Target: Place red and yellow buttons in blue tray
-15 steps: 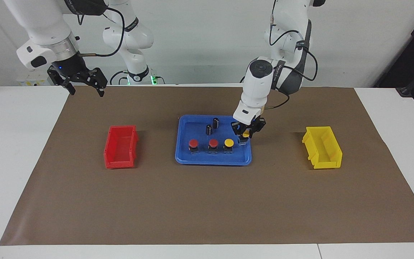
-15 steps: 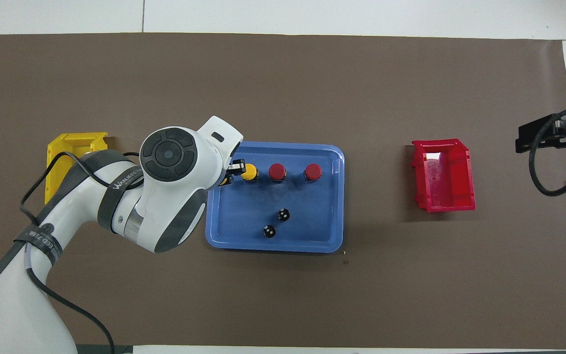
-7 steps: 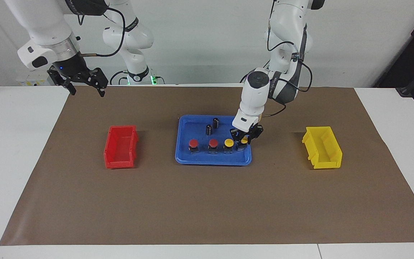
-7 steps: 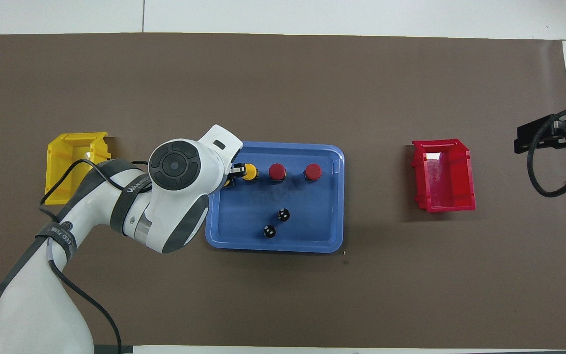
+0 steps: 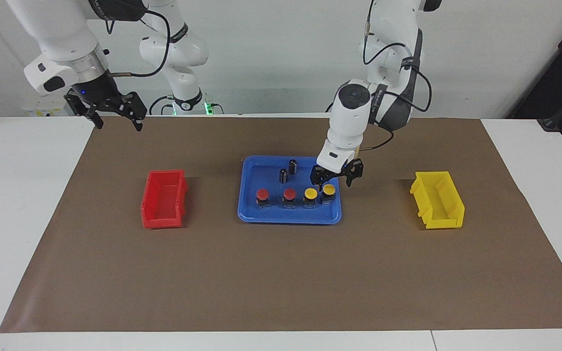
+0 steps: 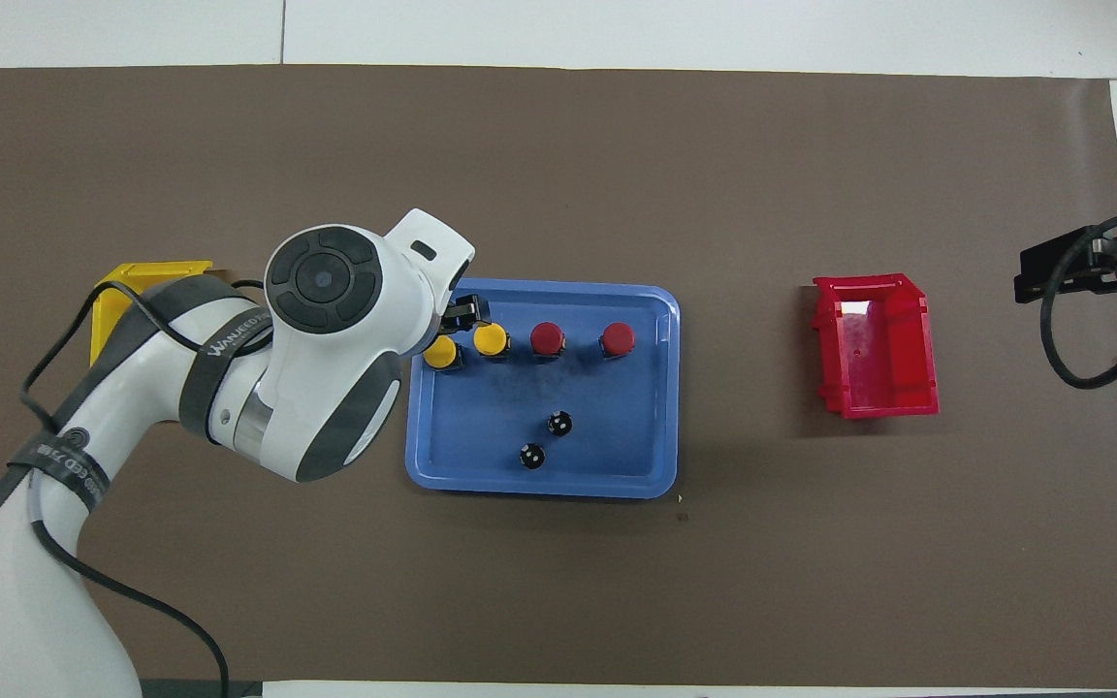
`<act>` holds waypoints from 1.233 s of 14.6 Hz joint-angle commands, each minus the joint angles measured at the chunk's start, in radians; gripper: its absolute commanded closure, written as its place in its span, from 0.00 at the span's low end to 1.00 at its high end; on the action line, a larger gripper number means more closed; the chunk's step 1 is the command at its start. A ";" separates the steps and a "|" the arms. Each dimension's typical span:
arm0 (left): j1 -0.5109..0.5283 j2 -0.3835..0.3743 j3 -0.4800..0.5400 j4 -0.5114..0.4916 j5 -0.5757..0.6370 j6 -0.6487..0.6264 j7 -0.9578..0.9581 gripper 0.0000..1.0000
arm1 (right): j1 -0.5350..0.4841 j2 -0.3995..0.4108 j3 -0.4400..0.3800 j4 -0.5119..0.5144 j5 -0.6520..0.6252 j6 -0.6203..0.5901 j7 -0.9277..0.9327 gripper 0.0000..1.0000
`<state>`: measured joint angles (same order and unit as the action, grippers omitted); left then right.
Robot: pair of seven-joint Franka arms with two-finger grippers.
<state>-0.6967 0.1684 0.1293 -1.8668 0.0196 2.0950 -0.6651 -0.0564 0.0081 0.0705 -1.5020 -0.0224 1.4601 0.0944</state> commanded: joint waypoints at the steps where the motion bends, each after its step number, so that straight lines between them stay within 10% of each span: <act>1: 0.029 -0.015 0.007 0.082 0.011 -0.123 0.013 0.00 | -0.005 -0.025 0.003 -0.030 0.010 0.003 -0.025 0.00; 18: 0.514 -0.219 0.013 0.210 0.000 -0.526 0.656 0.00 | -0.003 -0.025 0.003 -0.032 0.010 0.003 -0.024 0.00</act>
<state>-0.2118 -0.0526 0.1503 -1.6858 0.0205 1.6102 -0.0443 -0.0545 0.0079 0.0714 -1.5036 -0.0224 1.4592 0.0944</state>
